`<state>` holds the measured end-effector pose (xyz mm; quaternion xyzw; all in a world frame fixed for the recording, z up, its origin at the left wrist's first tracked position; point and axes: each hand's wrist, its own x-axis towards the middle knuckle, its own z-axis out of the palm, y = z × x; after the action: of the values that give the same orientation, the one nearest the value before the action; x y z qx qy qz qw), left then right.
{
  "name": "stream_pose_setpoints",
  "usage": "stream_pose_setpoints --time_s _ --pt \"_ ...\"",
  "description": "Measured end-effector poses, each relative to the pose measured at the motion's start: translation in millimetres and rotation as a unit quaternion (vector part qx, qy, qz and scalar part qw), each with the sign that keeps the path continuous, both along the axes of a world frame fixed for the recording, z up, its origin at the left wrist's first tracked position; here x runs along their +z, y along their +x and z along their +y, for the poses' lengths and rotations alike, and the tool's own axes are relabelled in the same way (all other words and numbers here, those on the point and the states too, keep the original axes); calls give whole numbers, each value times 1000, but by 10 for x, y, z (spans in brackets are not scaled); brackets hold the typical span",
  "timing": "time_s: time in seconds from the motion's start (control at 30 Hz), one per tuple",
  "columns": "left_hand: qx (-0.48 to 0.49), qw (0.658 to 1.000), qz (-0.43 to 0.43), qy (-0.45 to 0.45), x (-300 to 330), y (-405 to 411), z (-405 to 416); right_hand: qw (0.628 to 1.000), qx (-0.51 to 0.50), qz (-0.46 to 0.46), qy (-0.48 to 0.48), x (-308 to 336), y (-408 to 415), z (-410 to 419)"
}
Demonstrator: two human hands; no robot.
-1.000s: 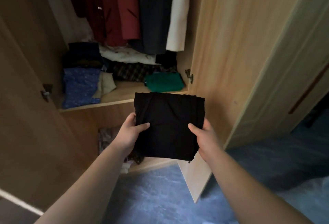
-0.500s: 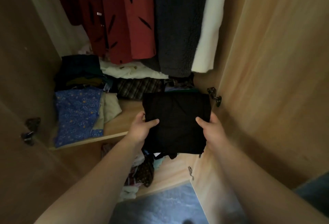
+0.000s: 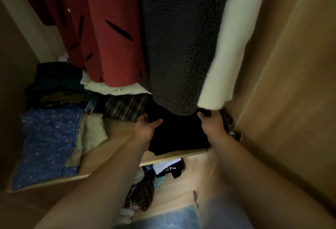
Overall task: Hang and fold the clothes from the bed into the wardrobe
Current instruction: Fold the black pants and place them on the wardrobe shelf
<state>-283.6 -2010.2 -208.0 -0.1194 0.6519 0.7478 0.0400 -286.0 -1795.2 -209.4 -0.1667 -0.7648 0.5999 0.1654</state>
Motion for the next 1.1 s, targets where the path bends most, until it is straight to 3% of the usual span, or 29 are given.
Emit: stream_pose_setpoints --time_s 0.1,0.23,0.33,0.47,0.63,0.87,1.1 --pt "22 999 -5 -28 -98 -181 51 1000 6 9 25 -63 -193 7" --pt "21 996 -46 -73 -201 -376 33 997 27 -72 9 -213 -341 40" --pt "-3 993 -57 -108 -269 -428 42 997 27 -70 19 -360 -392 79" --pt "-7 996 -77 -44 -285 -340 43 994 48 -72 68 -372 -373 121" --pt "-2 997 -71 -4 -250 -169 -120 996 23 -68 43 -262 -270 152" --pt "14 998 -61 -14 -148 373 -447 996 -1 -61 70 -149 424 57" --pt "-23 998 -66 10 -4 1400 -599 999 -21 -41 -18 -114 1711 -335"
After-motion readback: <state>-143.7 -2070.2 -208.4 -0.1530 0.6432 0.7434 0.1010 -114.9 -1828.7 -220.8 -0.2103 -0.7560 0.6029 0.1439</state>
